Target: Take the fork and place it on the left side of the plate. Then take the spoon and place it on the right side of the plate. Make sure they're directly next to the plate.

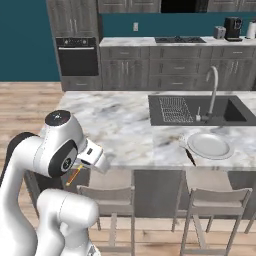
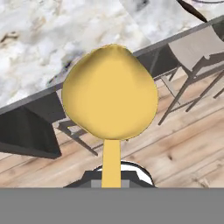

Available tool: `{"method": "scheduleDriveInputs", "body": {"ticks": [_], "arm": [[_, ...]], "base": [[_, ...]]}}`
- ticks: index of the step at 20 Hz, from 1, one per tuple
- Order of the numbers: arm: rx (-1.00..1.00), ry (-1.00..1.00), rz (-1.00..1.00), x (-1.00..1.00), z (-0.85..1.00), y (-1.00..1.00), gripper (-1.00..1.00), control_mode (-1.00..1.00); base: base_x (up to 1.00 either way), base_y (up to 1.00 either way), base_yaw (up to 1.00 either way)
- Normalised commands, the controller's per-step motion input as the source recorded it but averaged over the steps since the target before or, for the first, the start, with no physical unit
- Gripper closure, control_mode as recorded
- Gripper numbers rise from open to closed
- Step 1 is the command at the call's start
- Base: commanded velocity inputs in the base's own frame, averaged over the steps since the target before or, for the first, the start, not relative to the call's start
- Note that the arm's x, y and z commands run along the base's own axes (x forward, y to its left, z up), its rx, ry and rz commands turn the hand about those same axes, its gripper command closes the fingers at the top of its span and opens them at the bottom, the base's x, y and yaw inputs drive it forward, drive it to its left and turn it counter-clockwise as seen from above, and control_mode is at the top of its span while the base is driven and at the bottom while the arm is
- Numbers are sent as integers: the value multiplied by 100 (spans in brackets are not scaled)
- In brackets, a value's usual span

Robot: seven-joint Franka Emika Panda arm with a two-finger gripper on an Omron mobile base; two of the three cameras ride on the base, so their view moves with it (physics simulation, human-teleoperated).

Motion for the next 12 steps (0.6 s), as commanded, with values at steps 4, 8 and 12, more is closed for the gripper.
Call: {"method": "scheduleDriveInputs", "body": {"ticks": [4, 8, 12], "arm": [[0, 0, 0, 0, 0, 0, 100, 100], [0, 0, 0, 0, 0, 0, 100, 100], [0, 0, 0, 0, 0, 0, 100, 100]], "base": [[-7, -88, 0], [-2, -84, 0], [0, -81, 0]]}}
